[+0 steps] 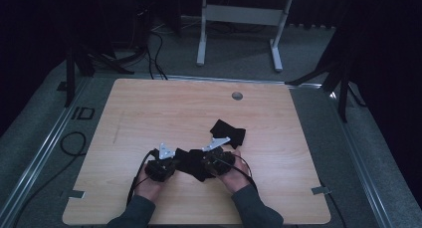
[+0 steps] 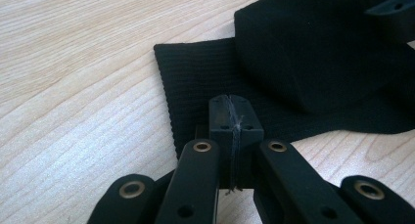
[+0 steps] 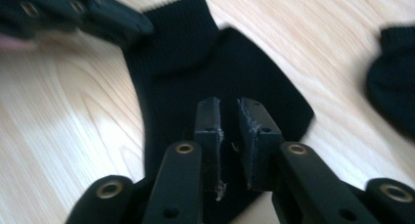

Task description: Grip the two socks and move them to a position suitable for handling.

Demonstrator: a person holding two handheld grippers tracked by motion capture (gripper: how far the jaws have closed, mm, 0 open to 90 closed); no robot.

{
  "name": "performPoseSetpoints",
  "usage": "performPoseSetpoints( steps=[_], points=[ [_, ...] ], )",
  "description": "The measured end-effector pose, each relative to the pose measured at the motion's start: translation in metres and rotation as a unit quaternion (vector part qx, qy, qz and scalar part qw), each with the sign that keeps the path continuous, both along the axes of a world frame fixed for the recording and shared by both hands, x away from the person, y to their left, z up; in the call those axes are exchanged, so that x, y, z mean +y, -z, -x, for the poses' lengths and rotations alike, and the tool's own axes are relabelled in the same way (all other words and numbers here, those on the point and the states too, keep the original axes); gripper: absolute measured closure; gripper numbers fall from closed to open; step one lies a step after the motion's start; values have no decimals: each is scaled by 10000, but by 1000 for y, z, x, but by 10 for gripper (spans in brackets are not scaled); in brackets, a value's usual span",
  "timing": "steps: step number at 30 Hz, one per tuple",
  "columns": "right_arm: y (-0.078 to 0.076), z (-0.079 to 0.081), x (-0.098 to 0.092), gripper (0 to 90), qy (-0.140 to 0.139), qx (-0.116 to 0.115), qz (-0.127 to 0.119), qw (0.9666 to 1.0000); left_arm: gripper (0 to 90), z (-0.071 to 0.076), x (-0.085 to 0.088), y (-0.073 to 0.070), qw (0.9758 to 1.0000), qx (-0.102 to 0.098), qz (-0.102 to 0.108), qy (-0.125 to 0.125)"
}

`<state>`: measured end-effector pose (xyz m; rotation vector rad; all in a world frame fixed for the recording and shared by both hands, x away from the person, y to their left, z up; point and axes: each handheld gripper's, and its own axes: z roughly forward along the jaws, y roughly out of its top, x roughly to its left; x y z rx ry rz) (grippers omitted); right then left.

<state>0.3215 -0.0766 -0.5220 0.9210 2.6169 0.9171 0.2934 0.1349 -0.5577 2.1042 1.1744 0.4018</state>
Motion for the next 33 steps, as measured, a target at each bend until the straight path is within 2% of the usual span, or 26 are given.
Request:
performPoseSetpoints(
  steps=[4, 6, 7, 12, 20, 23, 25, 29, 33],
  points=[
    [-1, -7, 14, 714, -71, 58, -86, 9999, 898, 0, 0, 0, 10000, -9, -5, 6],
    [-1, -8, 16, 714, -80, 81, -109, 9999, 898, 0, 0, 0, 10000, -9, -5, 6],
    [2, -15, 22, 670, -67, 181, -199, 9996, 898, 0, 0, 0, 10000, -13, 19, -4],
    [8, -26, 29, 606, 89, 380, -353, 9986, 898, 0, 0, 0, 10000, -11, 12, 11],
    [13, -32, 38, 603, 209, 514, -505, 9972, 898, 1, -1, 1, 10000, -44, -14, 27],
    [18, -34, 42, 624, 217, 583, -396, 9973, 899, 1, -1, 1, 10000, -49, -24, 32],
    [20, -34, 44, 677, 247, 621, -381, 9970, 898, 1, -1, 1, 10000, -56, -36, 36],
    [19, -33, 46, 848, 260, 550, -517, 9968, 898, 1, -1, 1, 10000, -54, -22, 38],
    [14, -29, 45, 881, 206, 463, -570, 9971, 898, 1, -1, 1, 10000, -56, -40, 55]
  ],
)
